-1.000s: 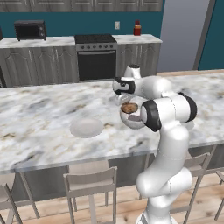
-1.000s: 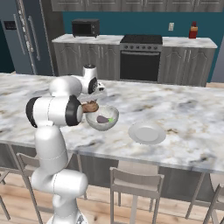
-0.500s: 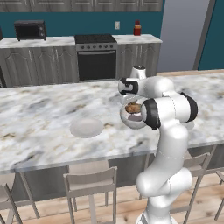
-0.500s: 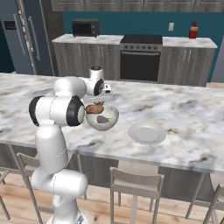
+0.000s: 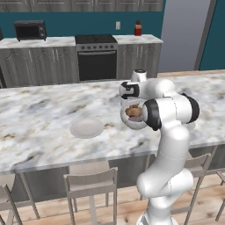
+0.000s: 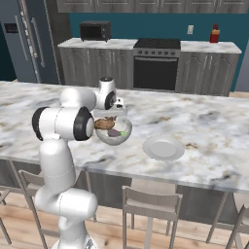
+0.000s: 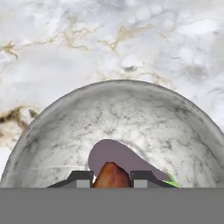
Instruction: Pick the chicken drumstick and eggplant from their plates and place them in the bowl. Then put the bowl in the fridge.
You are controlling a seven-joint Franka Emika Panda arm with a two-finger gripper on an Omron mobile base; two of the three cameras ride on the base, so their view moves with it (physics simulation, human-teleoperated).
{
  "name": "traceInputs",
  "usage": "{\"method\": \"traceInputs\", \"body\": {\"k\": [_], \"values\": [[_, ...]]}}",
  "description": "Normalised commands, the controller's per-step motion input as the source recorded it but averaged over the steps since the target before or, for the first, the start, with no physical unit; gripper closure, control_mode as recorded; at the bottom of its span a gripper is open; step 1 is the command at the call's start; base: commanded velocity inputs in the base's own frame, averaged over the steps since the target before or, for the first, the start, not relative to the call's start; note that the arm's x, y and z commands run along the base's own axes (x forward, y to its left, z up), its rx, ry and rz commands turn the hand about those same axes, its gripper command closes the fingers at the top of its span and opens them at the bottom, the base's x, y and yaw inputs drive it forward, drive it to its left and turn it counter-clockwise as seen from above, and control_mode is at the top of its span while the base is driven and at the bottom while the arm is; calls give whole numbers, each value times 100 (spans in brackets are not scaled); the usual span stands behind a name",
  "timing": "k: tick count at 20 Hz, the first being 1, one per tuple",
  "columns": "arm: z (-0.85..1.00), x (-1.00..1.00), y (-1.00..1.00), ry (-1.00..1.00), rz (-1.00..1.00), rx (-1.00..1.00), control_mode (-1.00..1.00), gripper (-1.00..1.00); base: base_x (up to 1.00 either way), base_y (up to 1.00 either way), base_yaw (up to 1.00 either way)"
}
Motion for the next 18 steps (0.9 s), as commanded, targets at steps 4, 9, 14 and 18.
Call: {"method": "traceInputs", "body": {"k": [4, 9, 14, 18], "values": [[-13, -13, -1, 0, -11, 0, -100, 100, 0, 0, 0], [-13, -1, -9, 0, -8, 0, -100, 100, 0, 0, 0], [-6, 1, -20, 0, -2, 0, -100, 100, 0, 0, 0], [-3, 15, -19, 0, 0, 0, -100, 100, 0, 0, 0]]}}
